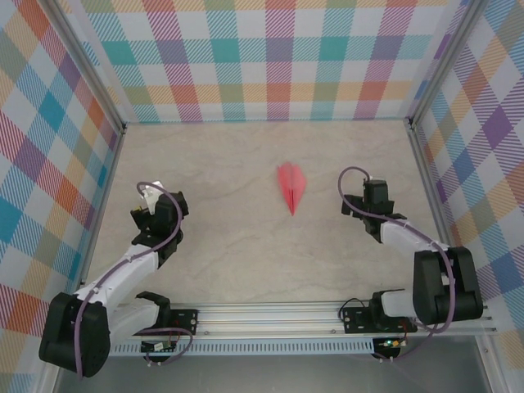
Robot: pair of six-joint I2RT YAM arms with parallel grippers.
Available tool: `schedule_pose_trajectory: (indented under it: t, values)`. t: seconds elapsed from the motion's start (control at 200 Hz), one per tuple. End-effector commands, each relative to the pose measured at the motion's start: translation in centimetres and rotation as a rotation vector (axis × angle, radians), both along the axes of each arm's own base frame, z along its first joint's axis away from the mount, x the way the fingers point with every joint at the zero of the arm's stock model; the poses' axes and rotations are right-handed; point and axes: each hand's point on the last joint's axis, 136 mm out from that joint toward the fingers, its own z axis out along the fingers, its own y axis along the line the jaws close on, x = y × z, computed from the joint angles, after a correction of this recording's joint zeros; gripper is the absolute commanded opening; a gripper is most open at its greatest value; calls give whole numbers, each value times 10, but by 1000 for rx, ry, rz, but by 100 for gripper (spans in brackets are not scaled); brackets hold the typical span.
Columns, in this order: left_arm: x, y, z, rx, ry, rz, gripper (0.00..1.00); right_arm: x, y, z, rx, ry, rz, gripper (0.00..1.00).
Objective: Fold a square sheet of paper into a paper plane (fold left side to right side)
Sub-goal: Reset both arms
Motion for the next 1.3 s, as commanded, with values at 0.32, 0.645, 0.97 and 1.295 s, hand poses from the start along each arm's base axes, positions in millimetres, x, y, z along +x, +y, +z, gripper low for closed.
schedule_pose_trajectory:
  t: [0.32, 0.645, 0.97, 1.295]
  values:
    - [43, -28, -16, -23, -148, -279, 97, 46, 24, 38, -8, -344, 215, 100]
    - [65, -47, -44, -28, -147, -404, 100, 44, 17, 25, 110, -350, 243, 100]
    - [80, -24, -55, -107, -76, -313, 100, 44, 17, 26, 106, -356, 244, 100]
    - [80, -25, -55, -102, -74, -317, 100, 44, 17, 26, 107, -356, 245, 100]
